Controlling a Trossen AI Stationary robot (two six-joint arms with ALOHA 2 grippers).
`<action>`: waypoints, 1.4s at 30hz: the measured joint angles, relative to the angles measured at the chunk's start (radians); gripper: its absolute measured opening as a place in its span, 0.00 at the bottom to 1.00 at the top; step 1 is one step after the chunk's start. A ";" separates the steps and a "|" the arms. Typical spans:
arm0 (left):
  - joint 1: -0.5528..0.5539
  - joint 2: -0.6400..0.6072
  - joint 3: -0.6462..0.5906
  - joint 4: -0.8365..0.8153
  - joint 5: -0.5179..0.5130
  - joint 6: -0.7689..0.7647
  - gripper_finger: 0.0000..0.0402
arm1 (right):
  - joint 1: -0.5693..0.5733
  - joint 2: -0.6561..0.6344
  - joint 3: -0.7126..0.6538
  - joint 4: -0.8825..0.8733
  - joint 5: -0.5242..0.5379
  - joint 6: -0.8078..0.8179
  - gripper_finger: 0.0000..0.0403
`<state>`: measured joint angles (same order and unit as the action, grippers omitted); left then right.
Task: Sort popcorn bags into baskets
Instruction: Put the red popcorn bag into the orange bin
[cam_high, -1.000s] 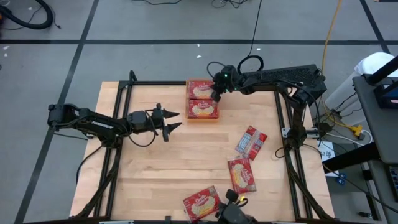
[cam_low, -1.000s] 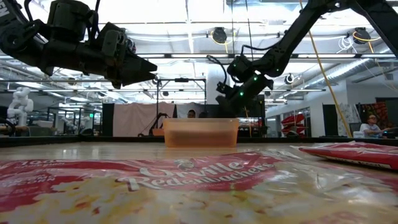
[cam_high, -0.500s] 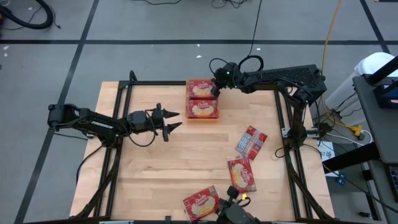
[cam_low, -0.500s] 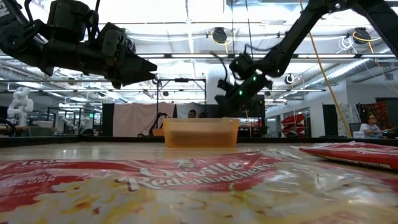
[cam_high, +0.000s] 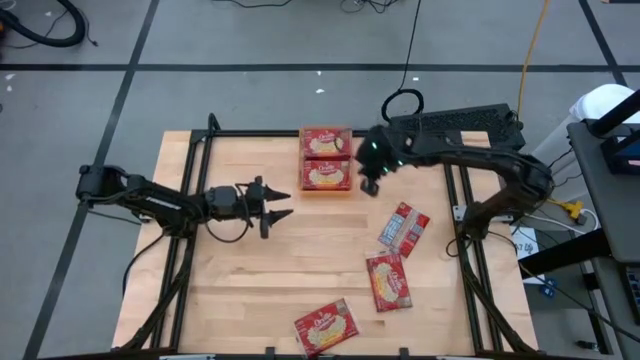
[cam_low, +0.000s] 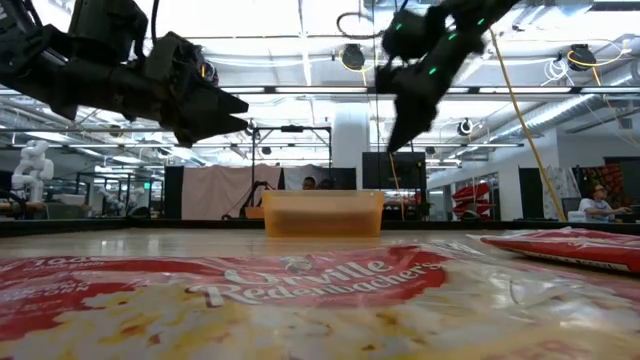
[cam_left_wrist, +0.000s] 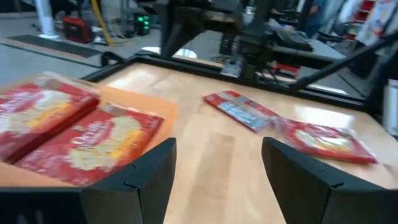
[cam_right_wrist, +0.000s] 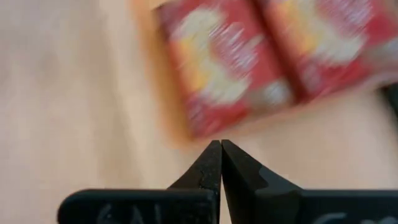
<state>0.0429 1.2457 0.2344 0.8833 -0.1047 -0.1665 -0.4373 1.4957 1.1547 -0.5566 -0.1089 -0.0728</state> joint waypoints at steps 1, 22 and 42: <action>-0.015 0.000 0.000 0.000 0.000 0.000 0.60 | 0.028 -0.032 -0.021 -0.026 0.000 0.036 0.01; -0.160 0.000 0.000 0.001 -0.101 -0.021 0.60 | 0.625 -0.450 -0.569 0.098 -0.053 1.001 0.30; -0.084 0.000 0.000 0.001 -0.114 0.010 0.60 | 0.778 -0.382 -0.841 0.529 0.060 1.327 0.39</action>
<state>-0.0414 1.2457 0.2344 0.8839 -0.2189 -0.1560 0.3409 1.1137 0.3140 -0.0271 -0.0485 1.2540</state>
